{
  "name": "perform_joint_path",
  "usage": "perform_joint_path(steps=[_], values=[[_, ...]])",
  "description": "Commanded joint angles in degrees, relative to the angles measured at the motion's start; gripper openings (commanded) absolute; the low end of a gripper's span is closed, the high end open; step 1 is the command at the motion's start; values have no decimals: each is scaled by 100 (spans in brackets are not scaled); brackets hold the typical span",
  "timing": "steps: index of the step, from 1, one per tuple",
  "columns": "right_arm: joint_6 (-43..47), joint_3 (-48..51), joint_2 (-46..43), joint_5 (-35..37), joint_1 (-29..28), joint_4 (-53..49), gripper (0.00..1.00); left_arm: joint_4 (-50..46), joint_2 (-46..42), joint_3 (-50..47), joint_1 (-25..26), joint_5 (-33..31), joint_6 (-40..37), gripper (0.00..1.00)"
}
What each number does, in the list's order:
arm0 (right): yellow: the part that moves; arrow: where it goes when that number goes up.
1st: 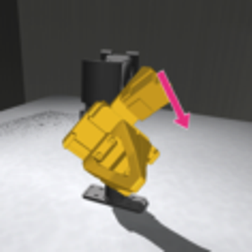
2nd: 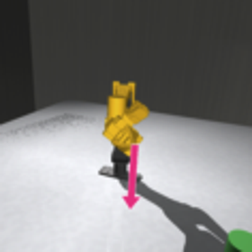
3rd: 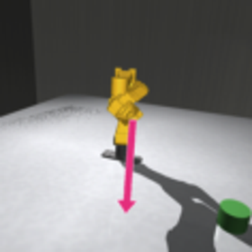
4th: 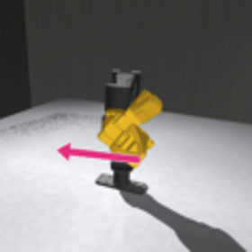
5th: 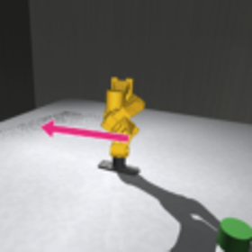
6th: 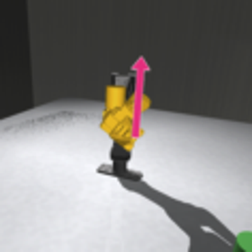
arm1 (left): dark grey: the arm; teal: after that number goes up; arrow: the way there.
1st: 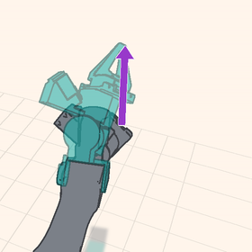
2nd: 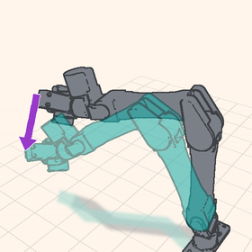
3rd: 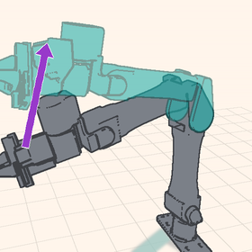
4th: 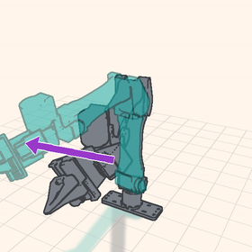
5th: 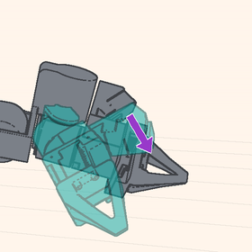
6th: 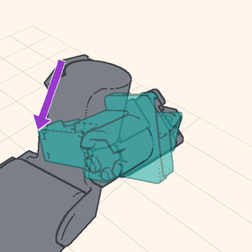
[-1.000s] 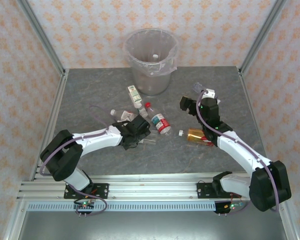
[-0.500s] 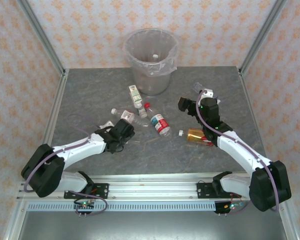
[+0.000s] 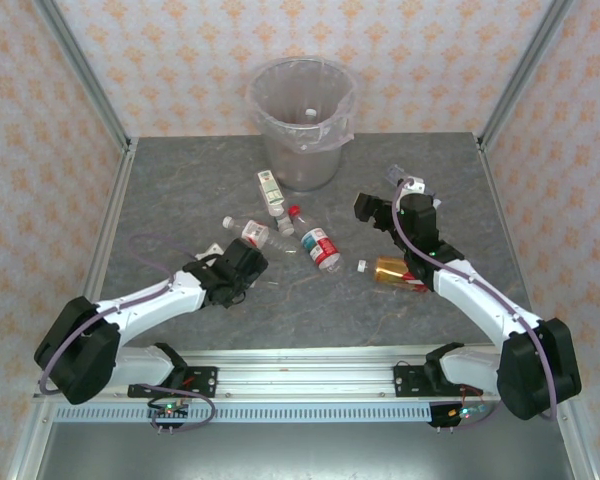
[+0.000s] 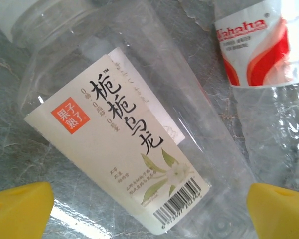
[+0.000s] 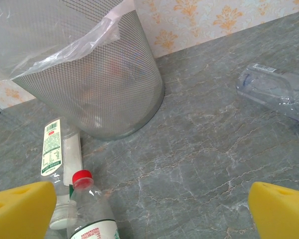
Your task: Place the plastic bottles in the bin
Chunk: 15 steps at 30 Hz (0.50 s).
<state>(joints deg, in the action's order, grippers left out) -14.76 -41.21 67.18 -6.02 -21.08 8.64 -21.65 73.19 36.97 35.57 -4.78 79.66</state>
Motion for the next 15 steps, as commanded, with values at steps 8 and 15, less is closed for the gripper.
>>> perform_joint_path(steps=[8,15], values=[[-105,-257,34,-153,-25,147,99,-314,589,658,-41,-664,961,100],[-99,-247,33,-176,-24,113,99,-591,1247,1014,-127,-598,1252,100]])
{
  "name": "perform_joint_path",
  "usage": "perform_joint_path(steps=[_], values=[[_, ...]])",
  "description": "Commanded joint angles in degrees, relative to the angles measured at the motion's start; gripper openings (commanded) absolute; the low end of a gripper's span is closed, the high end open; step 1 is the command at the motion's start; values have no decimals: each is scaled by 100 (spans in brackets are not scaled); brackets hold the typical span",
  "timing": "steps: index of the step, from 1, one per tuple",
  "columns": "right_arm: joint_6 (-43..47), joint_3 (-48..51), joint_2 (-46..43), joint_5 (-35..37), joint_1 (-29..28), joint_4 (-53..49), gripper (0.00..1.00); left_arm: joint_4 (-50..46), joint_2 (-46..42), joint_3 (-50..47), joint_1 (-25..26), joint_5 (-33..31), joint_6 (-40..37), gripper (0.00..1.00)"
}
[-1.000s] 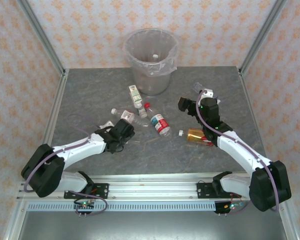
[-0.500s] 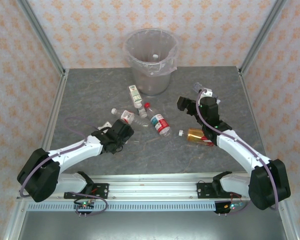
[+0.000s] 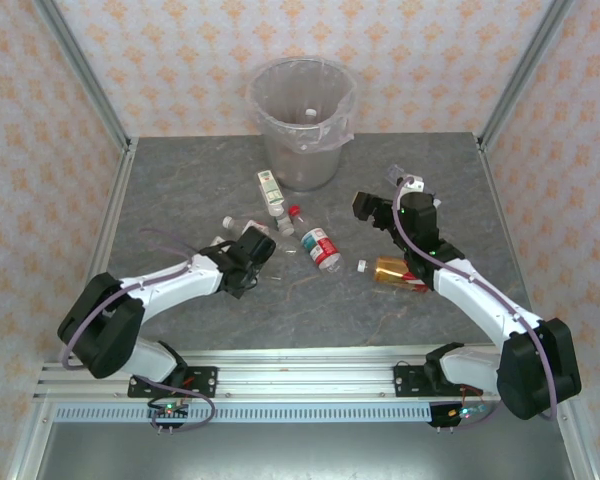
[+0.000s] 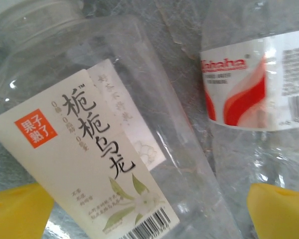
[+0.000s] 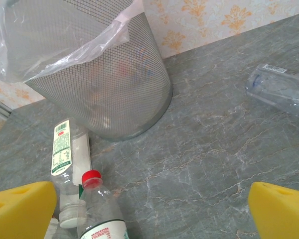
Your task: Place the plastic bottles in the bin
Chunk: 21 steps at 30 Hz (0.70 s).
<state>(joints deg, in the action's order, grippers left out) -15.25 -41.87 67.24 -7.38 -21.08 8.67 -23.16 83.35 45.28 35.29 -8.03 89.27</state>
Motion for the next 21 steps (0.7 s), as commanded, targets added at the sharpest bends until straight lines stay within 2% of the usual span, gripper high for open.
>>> perform_joint_path(steps=[1,6,11,16,21], values=[[-44,-186,28,-44,-20,111,99,-475,334,229,-134,-254,303,100],[-38,-190,31,-63,-26,88,99,-637,933,541,-180,-76,157,100],[-14,-181,30,-53,-21,30,99,-462,1166,423,-197,-16,114,99],[21,-181,26,-47,-23,-10,99,-484,1101,328,-211,-110,-244,86],[54,-190,27,-5,-24,-30,99,-274,719,107,-215,-257,-1244,80]])
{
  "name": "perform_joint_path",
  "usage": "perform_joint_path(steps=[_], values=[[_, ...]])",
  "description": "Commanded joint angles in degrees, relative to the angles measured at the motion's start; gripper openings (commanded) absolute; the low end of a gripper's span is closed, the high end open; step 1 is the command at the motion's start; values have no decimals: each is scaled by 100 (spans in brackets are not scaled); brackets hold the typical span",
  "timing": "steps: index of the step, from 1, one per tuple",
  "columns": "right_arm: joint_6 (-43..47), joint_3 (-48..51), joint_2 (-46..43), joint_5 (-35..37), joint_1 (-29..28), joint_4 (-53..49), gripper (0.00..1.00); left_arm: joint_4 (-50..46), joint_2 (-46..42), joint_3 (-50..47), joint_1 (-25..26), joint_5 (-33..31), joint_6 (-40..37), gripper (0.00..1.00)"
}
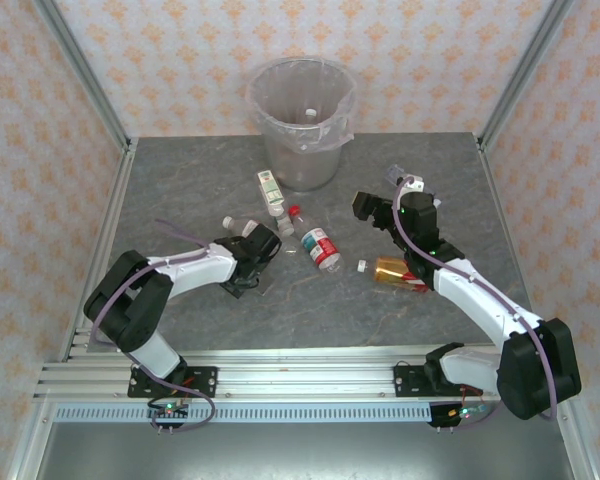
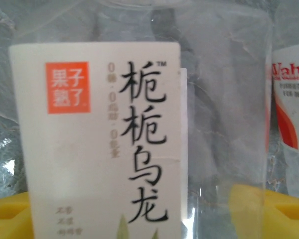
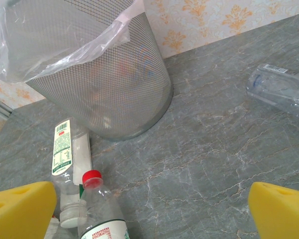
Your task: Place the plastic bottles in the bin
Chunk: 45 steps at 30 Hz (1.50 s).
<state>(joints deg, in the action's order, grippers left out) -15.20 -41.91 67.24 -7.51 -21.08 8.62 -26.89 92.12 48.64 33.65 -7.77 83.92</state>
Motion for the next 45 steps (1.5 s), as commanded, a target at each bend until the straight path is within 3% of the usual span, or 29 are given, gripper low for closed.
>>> perform_joint_path(steps=[1,11,19,29,30,32,37,45], values=[[48,-190,28,11,-20,-20,99,85,-228,-259,-51,-316,-886,79],[-32,-90,26,126,-27,342,99,-211,-911,-364,-51,-656,-2078,66],[-157,-46,26,325,-26,403,99,-503,-1269,-317,-51,-1056,-2301,52],[-308,7,28,408,-22,562,99,-1019,-1842,35,-51,-1744,-2684,27],[-348,7,33,405,-19,558,99,-1038,-1919,65,-56,-1817,-2687,24],[-368,7,30,353,-26,547,99,-1006,-2054,120,-59,-1865,-2770,0],[-414,-44,24,208,-19,396,99,-1102,-2247,389,-90,-2036,-2898,0],[-258,-46,2,-51,-21,395,99,-668,-2345,824,-292,-1792,-3683,0]])
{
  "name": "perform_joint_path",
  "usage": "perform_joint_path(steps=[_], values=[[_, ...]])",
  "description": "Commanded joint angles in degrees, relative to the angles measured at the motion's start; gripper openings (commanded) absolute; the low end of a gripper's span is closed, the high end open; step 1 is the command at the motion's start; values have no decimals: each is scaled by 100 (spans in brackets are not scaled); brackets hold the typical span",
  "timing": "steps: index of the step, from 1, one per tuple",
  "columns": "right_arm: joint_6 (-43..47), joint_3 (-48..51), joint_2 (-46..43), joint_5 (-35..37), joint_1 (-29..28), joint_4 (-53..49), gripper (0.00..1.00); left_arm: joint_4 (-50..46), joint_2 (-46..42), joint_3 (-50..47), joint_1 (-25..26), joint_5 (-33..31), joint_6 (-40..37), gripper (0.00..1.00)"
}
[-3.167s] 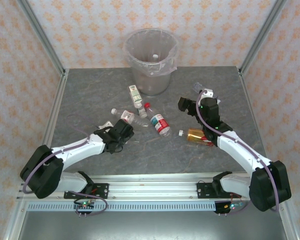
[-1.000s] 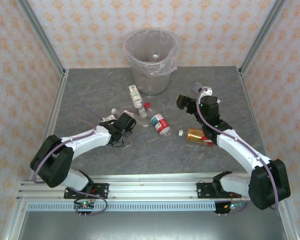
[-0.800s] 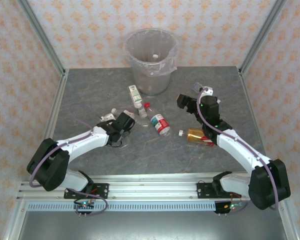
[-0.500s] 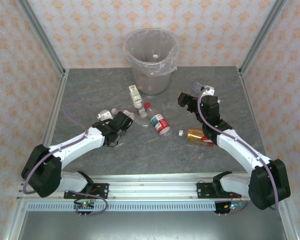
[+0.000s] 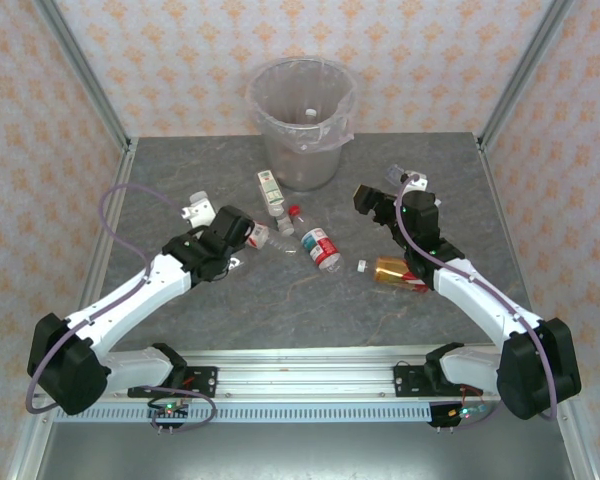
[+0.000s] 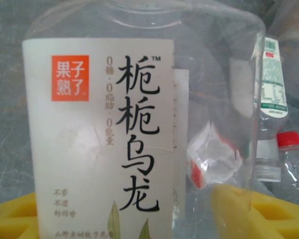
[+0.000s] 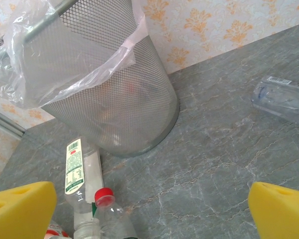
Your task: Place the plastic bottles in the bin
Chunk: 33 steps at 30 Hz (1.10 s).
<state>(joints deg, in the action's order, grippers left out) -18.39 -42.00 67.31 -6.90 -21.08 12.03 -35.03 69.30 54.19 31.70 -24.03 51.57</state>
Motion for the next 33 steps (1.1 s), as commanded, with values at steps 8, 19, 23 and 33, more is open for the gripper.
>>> perform_joint_path(steps=[8,19,23,33], values=[[164,121,-215,-211,-20,168,99,458,94,790,-586,124,-1079,0],[447,-11,-288,-1586,-27,-49,99,1135,802,1962,-1035,895,-2230,0],[356,59,-392,-1588,-27,-8,99,1451,1169,2577,-1043,1179,-2778,0],[244,66,-673,-1787,-22,-316,99,1655,2315,4415,-1051,1895,-3438,0]])
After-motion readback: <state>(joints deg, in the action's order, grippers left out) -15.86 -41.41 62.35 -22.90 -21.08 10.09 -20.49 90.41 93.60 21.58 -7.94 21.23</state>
